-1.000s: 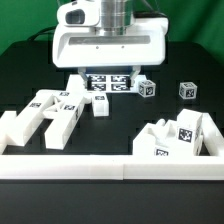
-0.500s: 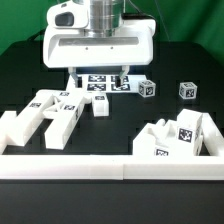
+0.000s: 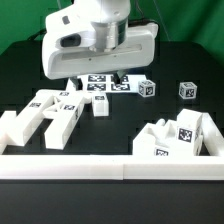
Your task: Assemble chair
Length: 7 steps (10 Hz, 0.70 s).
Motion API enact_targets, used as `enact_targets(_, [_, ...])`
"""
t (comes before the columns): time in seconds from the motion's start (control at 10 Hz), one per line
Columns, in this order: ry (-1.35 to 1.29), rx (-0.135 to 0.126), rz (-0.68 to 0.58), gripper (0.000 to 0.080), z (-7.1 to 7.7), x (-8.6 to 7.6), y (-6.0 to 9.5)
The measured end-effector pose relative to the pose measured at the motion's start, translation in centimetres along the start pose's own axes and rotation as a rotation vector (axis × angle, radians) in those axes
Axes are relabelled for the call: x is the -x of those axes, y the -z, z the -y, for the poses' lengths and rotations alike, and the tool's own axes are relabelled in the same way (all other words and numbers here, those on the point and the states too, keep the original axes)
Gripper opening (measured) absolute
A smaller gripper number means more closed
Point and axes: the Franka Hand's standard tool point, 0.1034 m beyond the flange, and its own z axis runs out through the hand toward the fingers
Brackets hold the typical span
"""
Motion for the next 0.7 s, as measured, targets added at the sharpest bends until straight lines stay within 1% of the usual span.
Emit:
enact_targets(0.1, [0.003, -0.011, 0.045, 0.0648, 0.15, -0.14, -0.09])
enact_targets(0.2, [0.003, -0.003, 0.018, 0.0648, -0.08, -0.57, 0.02])
enact_targets(0.3, [0.001, -0.002, 0.016, 0.0648, -0.16, -0.53, -0.03])
enact_targets(0.4, [-0.015, 0.007, -0.002, 0.0648, -0.66, -0.69, -0.15])
enact_targets(0.5, [-0.012, -0.004, 0.032, 0.0648, -0.33, -0.37, -0.32])
enact_targets(0.7, [-0.012, -0.004, 0.032, 0.0648, -0.37, -0.44, -0.42])
